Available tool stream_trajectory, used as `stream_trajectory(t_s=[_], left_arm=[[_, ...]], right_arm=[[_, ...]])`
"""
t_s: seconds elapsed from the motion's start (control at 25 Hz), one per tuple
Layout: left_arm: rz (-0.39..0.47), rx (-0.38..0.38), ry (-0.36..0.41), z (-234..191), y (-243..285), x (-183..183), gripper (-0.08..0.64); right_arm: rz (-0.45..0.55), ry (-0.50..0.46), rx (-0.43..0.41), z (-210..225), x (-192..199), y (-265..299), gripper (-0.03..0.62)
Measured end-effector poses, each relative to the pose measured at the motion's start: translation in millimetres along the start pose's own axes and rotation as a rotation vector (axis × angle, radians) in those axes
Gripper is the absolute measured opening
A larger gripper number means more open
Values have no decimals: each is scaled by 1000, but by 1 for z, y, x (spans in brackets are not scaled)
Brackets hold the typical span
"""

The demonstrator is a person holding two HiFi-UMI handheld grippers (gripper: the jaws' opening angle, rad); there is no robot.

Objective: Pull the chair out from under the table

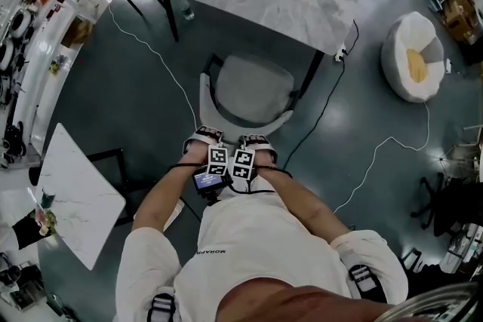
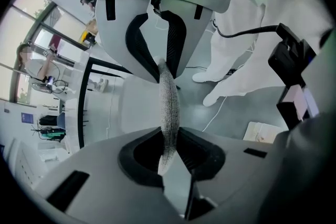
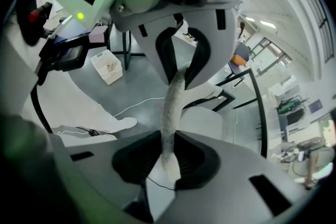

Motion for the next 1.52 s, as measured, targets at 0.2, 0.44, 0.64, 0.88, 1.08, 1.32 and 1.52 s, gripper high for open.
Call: stream_trajectory(t_s=[0.2,0.44,0.64,0.88,1.08,1.32,1.52], left_arm=[[-21,38,43,0,-1,0,71],[-29,-6,26,5,-14,-4,73],[-1,-38,0,-5,-39,-12,72],[15,-113,-96,-26,-58,-21,72],[49,-221,-248,-40,-77,-23,25],[98,-338,-480,-55,-95,-27,5],[204,-449,-854,-73,-120,-28,3]], right_arm=[[-4,11,-25,1,-3,0,77],[-4,-19,-3,-2,-10,-13,92],[57,-33,62,11,-19,-37,60],[96,8,128,36,-20,-57,54],[151,95,194,54,-17,-77,23],[229,254,256,79,-5,-104,12],[313,388,287,96,-1,-126,12]])
Point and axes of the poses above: the fingertips, and each gripper's own axes: y forward along the fingers, z to its right, x out of its underside, the point moved 10 cm from there along -y, backward along the fingers, and after that the axes turned 14 degrees about z, right-handed, at the moved point
